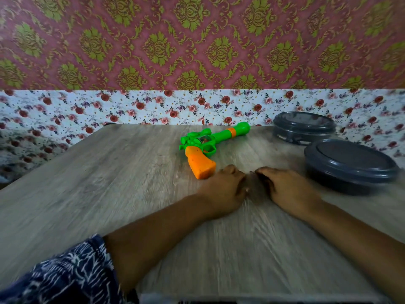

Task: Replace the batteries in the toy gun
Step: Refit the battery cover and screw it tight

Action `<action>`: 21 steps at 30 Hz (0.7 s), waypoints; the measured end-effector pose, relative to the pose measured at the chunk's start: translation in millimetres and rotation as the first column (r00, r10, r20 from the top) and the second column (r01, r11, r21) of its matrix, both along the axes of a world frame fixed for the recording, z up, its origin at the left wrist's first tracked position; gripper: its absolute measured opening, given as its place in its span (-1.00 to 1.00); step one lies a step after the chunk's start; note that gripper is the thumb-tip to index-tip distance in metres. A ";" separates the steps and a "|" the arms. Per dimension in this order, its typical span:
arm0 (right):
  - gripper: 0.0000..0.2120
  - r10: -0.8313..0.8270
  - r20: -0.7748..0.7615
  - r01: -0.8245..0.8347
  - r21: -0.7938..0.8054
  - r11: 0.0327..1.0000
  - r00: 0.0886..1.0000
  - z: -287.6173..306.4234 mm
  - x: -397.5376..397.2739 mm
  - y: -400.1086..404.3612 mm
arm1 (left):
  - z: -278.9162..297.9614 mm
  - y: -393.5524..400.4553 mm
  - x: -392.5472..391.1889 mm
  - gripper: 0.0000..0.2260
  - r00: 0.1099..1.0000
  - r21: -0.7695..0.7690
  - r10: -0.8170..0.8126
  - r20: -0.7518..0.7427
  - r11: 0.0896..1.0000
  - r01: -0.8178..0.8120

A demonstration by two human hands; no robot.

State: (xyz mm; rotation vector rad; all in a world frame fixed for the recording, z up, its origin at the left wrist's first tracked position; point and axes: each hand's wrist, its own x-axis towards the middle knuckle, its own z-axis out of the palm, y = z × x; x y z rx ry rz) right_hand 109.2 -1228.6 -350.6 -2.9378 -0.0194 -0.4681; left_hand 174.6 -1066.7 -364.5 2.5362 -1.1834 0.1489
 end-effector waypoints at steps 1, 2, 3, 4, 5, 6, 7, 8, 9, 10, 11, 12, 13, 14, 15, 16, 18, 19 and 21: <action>-0.65 -0.016 0.005 0.016 -0.002 1.000 1.000 0.4 0.3 1.4 | 0.6 0.1 -0.4 -0.51 1.000 0.008 0.008 -0.004 1.000 -0.008; -0.65 -0.029 0.020 0.029 0.006 1.000 0.999 1.0 -1.4 0.7 | 2.1 -0.7 -2.9 -0.50 1.000 0.016 0.005 0.002 1.000 -0.005; -0.66 -0.035 0.033 0.034 0.018 0.999 0.999 1.3 -1.0 0.8 | 2.9 -0.1 -3.2 -0.50 1.000 0.020 0.006 0.004 1.000 -0.006; -0.67 -0.035 0.045 0.034 0.034 0.999 0.998 1.4 -0.6 0.5 | 4.0 1.0 -3.3 -0.50 1.000 0.023 0.013 -0.005 1.000 -0.013; -0.68 -0.036 0.055 0.033 0.047 0.998 0.998 2.1 -2.7 -0.2 | 5.5 1.1 -4.6 -0.49 1.000 0.018 0.015 -0.013 1.000 -0.015; -0.68 -0.035 0.059 0.031 0.058 0.998 0.998 1.4 -3.2 -0.6 | 6.6 2.0 -5.2 -0.49 1.000 0.016 0.019 -0.018 1.000 -0.018; -0.68 -0.035 0.062 0.031 0.063 0.998 0.997 0.7 -3.6 -0.8 | 6.3 2.3 -5.6 -0.48 1.000 0.009 0.015 -0.018 1.000 -0.014; -0.68 -0.036 0.061 0.033 0.064 0.997 0.997 1.1 -4.0 -1.1 | 6.9 2.2 -6.5 -0.49 1.000 0.005 0.010 -0.021 1.000 -0.010; -0.68 -0.035 0.057 0.032 0.059 0.998 0.998 0.9 -3.6 -1.2 | 5.8 2.4 -6.0 -0.50 1.000 -0.006 0.008 -0.026 1.000 -0.009; -0.68 -0.034 0.051 0.031 0.059 0.998 0.998 0.4 -2.4 -1.7 | 4.7 2.4 -5.0 -0.50 1.000 -0.017 0.003 -0.027 1.000 -0.004; -0.67 -0.035 0.045 0.032 0.057 0.998 0.998 -0.6 -1.3 -2.2 | 2.9 2.7 -3.3 -0.51 1.000 -0.023 -0.002 -0.023 1.000 0.002; -0.67 -0.034 0.043 0.032 0.056 0.998 0.999 -1.4 -1.3 -2.5 | 1.7 3.2 -2.9 -0.51 1.000 -0.029 -0.009 -0.018 1.000 0.008; -0.67 -0.033 0.038 0.031 0.055 0.998 0.999 -2.9 -0.3 -3.4 | 0.1 3.1 -1.1 -0.52 1.000 -0.030 -0.014 -0.019 0.999 0.014; -0.66 -0.029 0.033 0.027 0.053 0.998 0.999 -3.2 0.0 -4.3 | -0.3 3.0 0.0 -0.52 1.000 -0.034 -0.018 -0.020 0.999 0.017; -0.65 -0.022 0.022 0.021 0.055 0.998 1.000 -4.4 0.9 -4.8 | -1.7 3.0 1.1 -0.52 0.999 -0.038 -0.019 -0.026 0.999 0.018; -0.65 -0.018 0.015 0.017 0.056 0.998 1.000 -4.2 0.4 -4.9 | -1.7 3.4 1.1 -0.52 0.999 -0.045 -0.021 -0.029 0.999 0.020; -0.65 -0.011 0.009 0.010 0.066 0.998 1.000 -2.9 0.5 -4.3 | -1.5 4.4 1.1 -0.53 0.998 -0.063 -0.019 -0.051 0.998 0.016; -0.65 -0.010 0.013 0.009 0.071 0.997 1.000 -1.3 0.2 -4.3 | -0.9 4.6 0.5 -0.54 0.998 -0.072 -0.022 -0.059 0.997 0.018; -0.65 -0.009 0.017 0.008 0.081 0.997 1.000 -1.1 -0.4 -4.2 | -1.5 5.0 -1.3 -0.55 0.998 -0.087 -0.031 -0.051 0.996 0.026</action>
